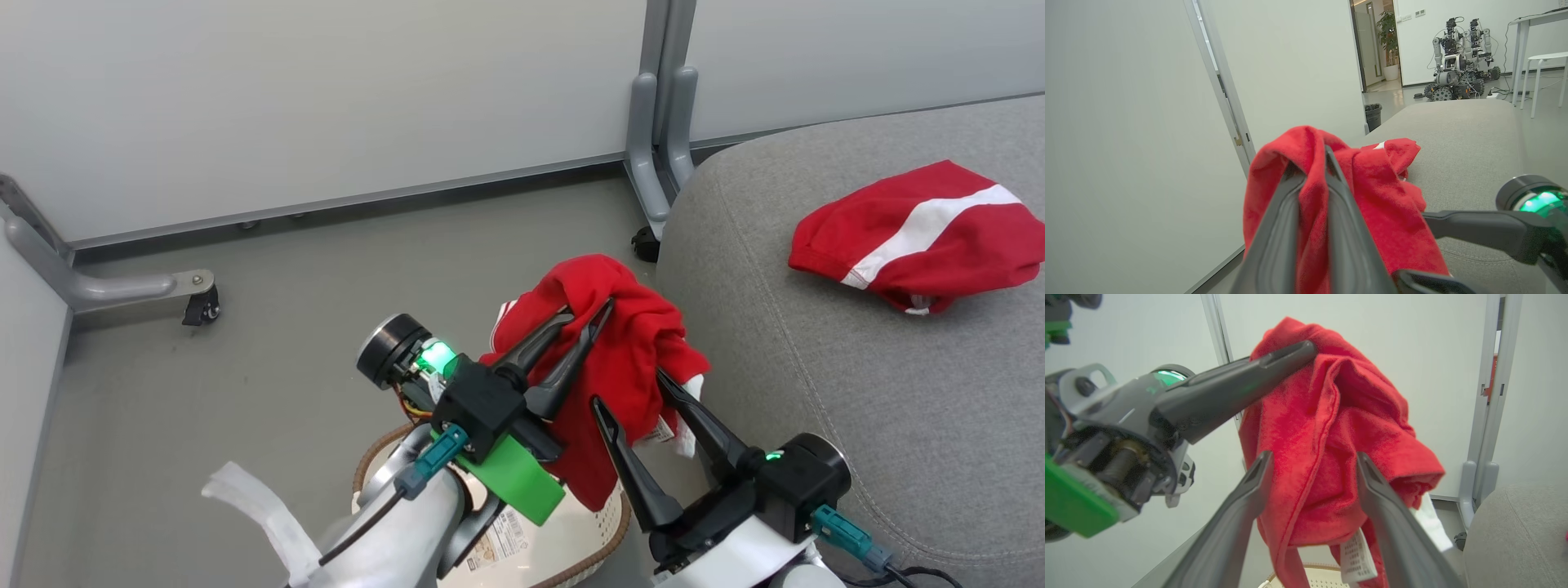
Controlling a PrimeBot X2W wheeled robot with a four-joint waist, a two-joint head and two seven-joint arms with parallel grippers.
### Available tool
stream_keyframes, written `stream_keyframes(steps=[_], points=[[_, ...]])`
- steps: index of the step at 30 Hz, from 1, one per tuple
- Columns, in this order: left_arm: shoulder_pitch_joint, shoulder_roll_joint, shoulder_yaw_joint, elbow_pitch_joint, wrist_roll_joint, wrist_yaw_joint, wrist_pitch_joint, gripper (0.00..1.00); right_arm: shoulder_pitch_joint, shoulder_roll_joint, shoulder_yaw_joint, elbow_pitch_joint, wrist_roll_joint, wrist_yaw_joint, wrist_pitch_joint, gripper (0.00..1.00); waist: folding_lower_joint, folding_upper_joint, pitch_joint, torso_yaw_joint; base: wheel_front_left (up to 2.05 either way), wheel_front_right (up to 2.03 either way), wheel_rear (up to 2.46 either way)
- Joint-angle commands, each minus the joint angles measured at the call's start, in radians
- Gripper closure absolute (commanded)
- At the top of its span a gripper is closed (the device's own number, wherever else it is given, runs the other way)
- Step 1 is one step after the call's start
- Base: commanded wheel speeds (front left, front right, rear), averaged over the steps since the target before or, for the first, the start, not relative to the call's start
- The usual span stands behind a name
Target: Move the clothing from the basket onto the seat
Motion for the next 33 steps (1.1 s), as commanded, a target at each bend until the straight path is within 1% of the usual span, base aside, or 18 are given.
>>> stream_keyframes(steps=[1,6,7,8,9,10,11,19,33], points=[[-0.022,-0.006,-0.013,0.002,-0.011,-0.002,-0.001,1.0,-0.015,-0.005,0.0,0.009,-0.006,-0.002,-0.003,0.0,0.0001,-0.0001,0.0,-0.001,0.0,0.0,0.0],[-0.053,-0.014,-0.076,0.017,-0.03,0.0,-0.001,1.0,-0.012,0.002,-0.011,0.042,-0.029,-0.002,-0.003,0.0,0.0001,-0.0001,-0.006,-0.002,0.0,0.0,0.0],[-0.058,-0.014,-0.089,0.021,-0.034,0.0,-0.001,1.0,-0.011,0.005,-0.016,0.046,-0.036,-0.002,-0.003,0.12,0.0001,-0.0001,-0.008,-0.001,0.0,0.0,0.0],[-0.062,-0.014,-0.099,0.026,-0.039,0.0,-0.001,1.0,-0.011,0.007,-0.017,0.048,-0.04,-0.002,-0.003,0.32,0.0001,-0.0001,-0.009,-0.001,0.0,0.0,0.0],[-0.067,-0.013,-0.112,0.032,-0.045,0.0,-0.001,1.0,-0.011,0.009,-0.016,0.049,-0.046,-0.002,-0.003,0.65,0.0001,-0.0001,-0.01,-0.001,0.0,0.0,0.0],[-0.071,-0.012,-0.12,0.038,-0.051,0.0,0.0,1.0,-0.012,0.01,-0.018,0.048,-0.054,-0.002,-0.003,0.88,0.0001,-0.0001,-0.011,-0.002,0.0,0.0,0.0],[-0.075,-0.01,-0.128,0.045,-0.057,0.0,0.0,1.0,-0.01,0.01,-0.019,0.053,-0.061,-0.002,-0.003,1.0,0.0001,-0.0001,-0.013,-0.002,0.0,0.0,0.0],[-0.093,-0.004,-0.156,0.07,-0.086,0.0,-0.001,1.0,0.007,0.013,-0.025,0.06,-0.087,-0.002,-0.003,1.0,0.0001,-0.0001,-0.024,-0.004,0.0,0.0,0.0],[-0.095,-0.004,-0.159,0.081,-0.098,0.0,-0.001,1.0,0.014,0.004,-0.036,0.047,-0.089,-0.002,-0.003,1.0,0.0001,-0.0001,-0.02,0.0,0.0,0.0,0.0]])
